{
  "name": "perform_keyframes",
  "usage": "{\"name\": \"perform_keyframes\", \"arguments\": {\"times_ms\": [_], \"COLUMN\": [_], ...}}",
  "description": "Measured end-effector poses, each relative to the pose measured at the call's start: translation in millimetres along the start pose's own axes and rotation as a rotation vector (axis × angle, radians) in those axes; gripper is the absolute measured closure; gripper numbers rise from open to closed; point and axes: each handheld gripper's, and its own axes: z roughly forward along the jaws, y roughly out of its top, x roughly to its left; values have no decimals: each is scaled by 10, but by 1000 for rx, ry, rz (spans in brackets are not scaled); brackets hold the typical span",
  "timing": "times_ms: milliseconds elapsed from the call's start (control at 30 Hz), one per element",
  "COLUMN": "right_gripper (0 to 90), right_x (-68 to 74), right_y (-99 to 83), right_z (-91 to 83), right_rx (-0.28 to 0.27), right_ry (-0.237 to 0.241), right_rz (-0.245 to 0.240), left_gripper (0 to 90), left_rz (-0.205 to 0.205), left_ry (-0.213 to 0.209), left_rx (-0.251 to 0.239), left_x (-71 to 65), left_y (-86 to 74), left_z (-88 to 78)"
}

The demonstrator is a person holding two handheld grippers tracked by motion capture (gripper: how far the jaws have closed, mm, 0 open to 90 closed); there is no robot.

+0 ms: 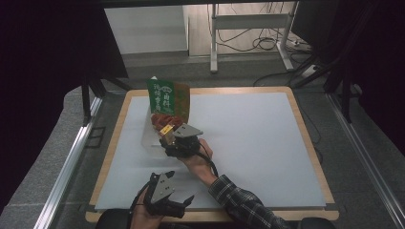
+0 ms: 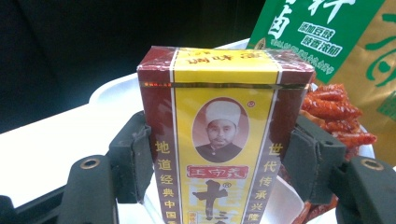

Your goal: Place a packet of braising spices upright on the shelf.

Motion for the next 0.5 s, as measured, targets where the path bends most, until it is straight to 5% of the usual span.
{"name": "perform_keyframes", "arguments": {"times_ms": [233, 333, 500], "right_gripper": [310, 227, 184], "right_x": [-36, -61, -105], "right_y": [4, 15, 41], "right_z": [-2, 5, -7], "right_rx": [16, 25, 39], "right_ry": [3, 25, 40], "right_rz": [38, 74, 58], "left_gripper": [16, 16, 16], "left_rz": [1, -1, 1], "left_ry": [1, 1, 1], "left_rx": [0, -1, 0], "left_x": [1, 2, 2], "left_y": [0, 1, 0], "left_z": [0, 0, 2]}}
